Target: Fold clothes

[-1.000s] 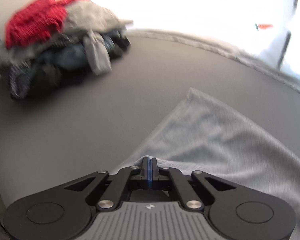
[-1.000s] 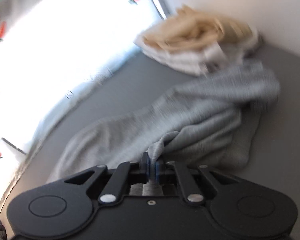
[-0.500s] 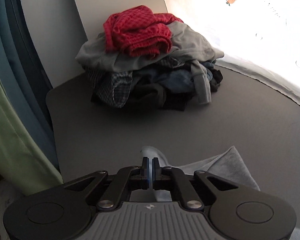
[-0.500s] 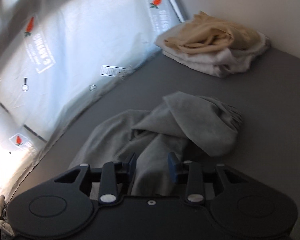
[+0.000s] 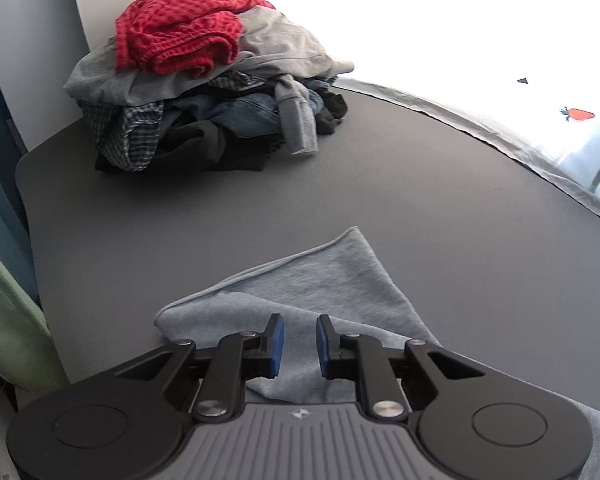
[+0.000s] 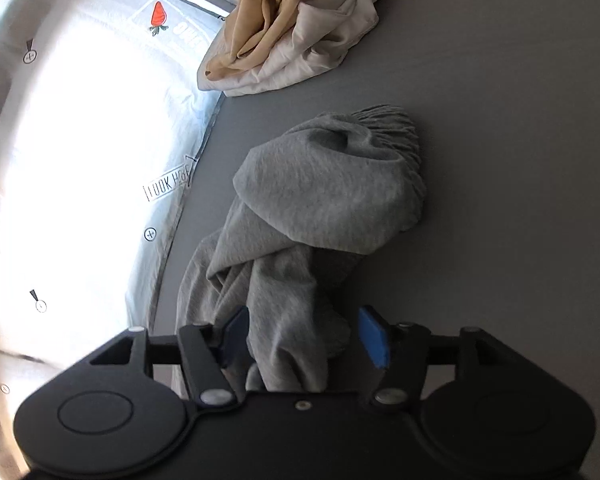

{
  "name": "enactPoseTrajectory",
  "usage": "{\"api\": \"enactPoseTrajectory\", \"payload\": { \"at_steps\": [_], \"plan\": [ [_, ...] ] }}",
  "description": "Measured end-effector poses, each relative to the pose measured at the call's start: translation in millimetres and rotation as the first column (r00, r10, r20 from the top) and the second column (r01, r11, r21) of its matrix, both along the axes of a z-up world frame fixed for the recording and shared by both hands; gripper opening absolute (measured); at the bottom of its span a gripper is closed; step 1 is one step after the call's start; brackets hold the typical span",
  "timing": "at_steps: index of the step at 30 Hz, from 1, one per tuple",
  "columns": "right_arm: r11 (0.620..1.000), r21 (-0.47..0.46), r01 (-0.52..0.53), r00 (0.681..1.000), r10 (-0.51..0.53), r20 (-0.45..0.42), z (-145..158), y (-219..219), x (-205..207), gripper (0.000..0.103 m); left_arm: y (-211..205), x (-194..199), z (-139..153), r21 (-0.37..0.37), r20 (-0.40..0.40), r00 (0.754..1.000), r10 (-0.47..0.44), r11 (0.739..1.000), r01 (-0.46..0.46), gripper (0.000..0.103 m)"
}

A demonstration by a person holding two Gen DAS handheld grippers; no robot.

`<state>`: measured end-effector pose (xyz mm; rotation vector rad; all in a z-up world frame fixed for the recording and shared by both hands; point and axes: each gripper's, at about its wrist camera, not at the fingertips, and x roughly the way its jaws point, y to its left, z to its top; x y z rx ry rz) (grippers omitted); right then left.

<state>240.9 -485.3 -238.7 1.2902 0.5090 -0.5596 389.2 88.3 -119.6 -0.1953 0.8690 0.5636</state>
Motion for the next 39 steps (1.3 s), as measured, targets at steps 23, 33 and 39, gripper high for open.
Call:
{"api": "enactPoseTrajectory", "payload": {
  "at_steps": [23, 33, 39],
  "plan": [
    [0.489, -0.694, -0.528, 0.68, -0.246, -0.69, 64.9, 37.9, 34.6, 0.069, -56.4, 30.6, -32.3, -0.034, -0.144, 0.975, -0.169, 0.986, 0.166, 0.028],
    [0.08, -0.685, -0.724, 0.653, 0.398, -0.644, 71.0, 143.6, 174.2, 0.094, -84.0, 24.8, -67.9, -0.083, -0.238, 0.942, -0.237, 0.971, 0.224, 0.033],
    [0.055, -0.625, -0.779, 0.524, 0.605, -0.599, 51.5, 199.2, 232.5, 0.093, -85.1, 25.0, -68.1, -0.067, -0.245, 0.945, -0.217, 0.976, 0.206, 0.039]
  ]
}}
